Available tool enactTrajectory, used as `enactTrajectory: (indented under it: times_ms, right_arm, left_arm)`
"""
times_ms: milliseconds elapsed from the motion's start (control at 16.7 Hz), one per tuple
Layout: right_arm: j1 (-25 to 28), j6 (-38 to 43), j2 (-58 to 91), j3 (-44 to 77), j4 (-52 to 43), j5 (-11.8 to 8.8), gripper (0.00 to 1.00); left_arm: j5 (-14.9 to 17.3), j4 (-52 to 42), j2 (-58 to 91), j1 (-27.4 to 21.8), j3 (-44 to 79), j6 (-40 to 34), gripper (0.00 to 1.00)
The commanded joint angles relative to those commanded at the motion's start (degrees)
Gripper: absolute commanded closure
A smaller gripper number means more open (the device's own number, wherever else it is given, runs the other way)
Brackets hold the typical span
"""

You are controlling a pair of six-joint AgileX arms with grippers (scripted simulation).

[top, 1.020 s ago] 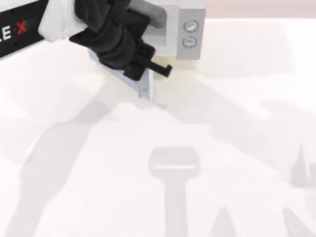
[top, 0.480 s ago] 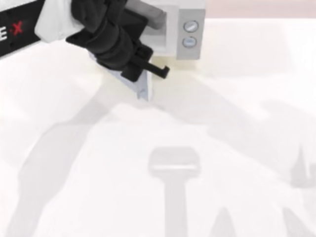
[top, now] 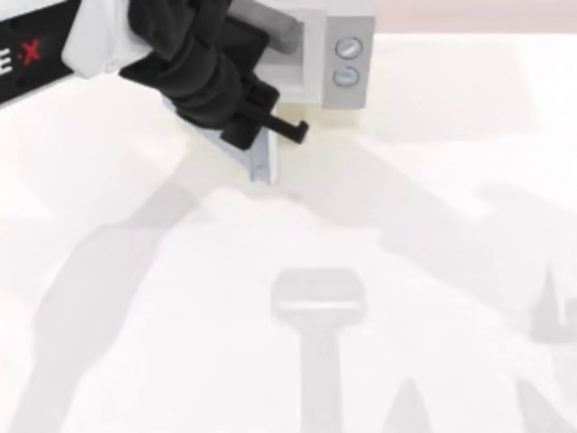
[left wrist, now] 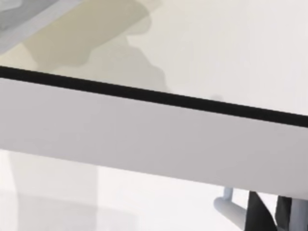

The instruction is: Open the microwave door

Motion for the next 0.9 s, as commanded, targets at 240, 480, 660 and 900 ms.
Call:
enactTrajectory:
  times_ms: [240, 480, 660, 900]
  right_arm:
    - [0.00, 0.00, 0.00, 0.00, 0.00, 0.00, 0.00]
    - [0.00, 0.00, 0.00, 0.00, 0.00, 0.00, 0.00]
    - [0.00, 0.00, 0.00, 0.00, 0.00, 0.00, 0.00]
    - [0.00, 0.00, 0.00, 0.00, 0.00, 0.00, 0.00]
  left_arm:
    - [0.00, 0.00, 0.00, 0.00, 0.00, 0.00, 1.00]
    - [0.00, 0.00, 0.00, 0.00, 0.00, 0.00, 1.00]
    - [0.46, -0.01, 0.10, -0.21, -0.26, -0.03, 1.00]
    - [2.74, -0.11, -1.63, 1.53, -2.12, 4.52, 1.00]
